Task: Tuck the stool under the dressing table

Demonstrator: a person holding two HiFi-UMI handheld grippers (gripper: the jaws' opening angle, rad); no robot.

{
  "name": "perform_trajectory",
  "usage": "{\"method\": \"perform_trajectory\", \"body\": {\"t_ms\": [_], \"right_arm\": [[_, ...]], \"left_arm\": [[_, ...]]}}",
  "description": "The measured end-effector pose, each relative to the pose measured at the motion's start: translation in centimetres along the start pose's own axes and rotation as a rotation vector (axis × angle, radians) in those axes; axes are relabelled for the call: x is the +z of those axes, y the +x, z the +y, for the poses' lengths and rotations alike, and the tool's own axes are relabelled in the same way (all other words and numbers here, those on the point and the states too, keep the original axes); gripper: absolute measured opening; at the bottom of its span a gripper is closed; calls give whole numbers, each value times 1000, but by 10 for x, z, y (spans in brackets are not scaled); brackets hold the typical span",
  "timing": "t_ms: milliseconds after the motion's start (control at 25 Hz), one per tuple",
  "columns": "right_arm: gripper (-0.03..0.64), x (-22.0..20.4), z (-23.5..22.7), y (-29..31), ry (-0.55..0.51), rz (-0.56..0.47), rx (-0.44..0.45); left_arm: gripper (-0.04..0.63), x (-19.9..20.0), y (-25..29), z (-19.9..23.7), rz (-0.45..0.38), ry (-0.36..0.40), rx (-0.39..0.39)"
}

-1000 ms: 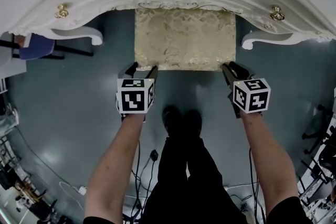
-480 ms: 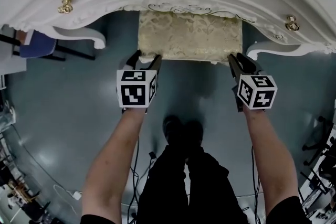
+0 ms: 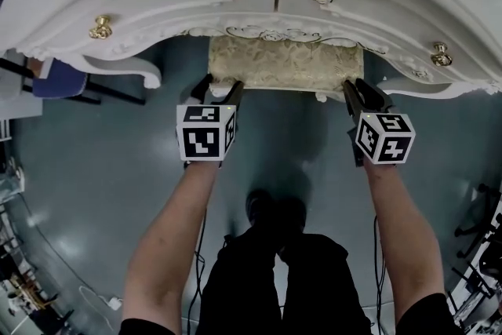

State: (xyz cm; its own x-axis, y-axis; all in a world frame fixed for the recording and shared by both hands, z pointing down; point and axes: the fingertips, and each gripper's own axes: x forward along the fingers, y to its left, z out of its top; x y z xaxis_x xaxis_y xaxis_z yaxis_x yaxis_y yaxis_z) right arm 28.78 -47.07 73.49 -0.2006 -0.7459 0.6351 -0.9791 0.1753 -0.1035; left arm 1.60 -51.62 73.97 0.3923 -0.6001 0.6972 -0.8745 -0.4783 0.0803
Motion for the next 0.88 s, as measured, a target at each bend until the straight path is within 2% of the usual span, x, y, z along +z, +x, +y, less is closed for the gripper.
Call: {"method": "perform_trajectory", "body": {"t_ms": [320,880], "right_arm": [[109,20,-4,20,-16,-40,11],[109,33,-11,31,-46,-128,-9]], "left_arm": [[296,23,18,15,-30,7,23],[296,35,30,20,-90,14,37]]}}
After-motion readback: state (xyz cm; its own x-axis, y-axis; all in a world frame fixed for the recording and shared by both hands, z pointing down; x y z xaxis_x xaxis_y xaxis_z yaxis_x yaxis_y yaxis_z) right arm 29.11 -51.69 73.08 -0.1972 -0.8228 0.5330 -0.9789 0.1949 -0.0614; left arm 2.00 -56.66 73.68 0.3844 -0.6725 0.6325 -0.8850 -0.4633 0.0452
